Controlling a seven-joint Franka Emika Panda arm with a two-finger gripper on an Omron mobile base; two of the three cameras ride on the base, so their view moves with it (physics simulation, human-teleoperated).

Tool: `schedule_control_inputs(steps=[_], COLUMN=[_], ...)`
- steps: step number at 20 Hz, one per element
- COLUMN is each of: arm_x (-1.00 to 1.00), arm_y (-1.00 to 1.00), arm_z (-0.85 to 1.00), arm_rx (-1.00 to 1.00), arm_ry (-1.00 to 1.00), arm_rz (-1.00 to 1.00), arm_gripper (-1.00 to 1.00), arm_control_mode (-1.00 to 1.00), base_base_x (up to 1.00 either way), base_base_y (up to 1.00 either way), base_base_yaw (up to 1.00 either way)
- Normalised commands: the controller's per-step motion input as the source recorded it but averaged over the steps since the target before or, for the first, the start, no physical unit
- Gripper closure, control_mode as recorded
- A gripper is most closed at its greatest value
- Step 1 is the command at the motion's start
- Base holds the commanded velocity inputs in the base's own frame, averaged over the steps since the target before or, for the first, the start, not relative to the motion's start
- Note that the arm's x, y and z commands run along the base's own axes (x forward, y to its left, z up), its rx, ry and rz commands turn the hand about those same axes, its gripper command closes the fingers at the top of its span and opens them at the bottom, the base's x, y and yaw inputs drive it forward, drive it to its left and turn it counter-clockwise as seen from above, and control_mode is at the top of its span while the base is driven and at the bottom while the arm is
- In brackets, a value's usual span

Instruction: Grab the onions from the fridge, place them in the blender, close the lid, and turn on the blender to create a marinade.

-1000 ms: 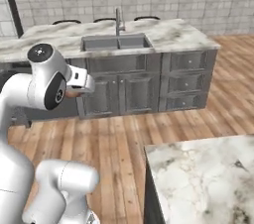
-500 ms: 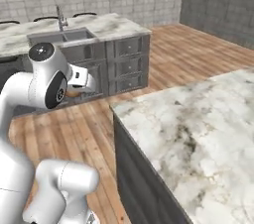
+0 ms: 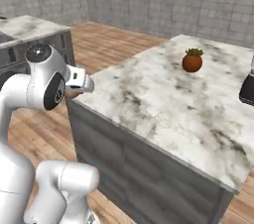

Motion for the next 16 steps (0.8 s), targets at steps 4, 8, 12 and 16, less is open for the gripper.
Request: schedule_control_inputs(steps=[4,8,12,16], arm_x=[0.0,0.0,0.0,0.0], arm_y=[0.0,0.0,0.0,0.0], arm_z=[0.0,0.0,0.0,0.0], arm_rx=[0.0,0.0,0.0,0.0], arm_ry=[0.0,0.0,0.0,0.0], arm_rz=[0.0,0.0,0.0,0.0], arm_gripper=[1.0,1.0,1.0,1.0], arm_control_mode=[1.0,1.0,1.0,1.0], base_base_x=[-0.26,0.0,0.2,0.2], base_base_y=[-0.03,-0.31,-0.56,-0.91], base_base_yaw=[-0.77,-0.71,-0.44,-0.27])
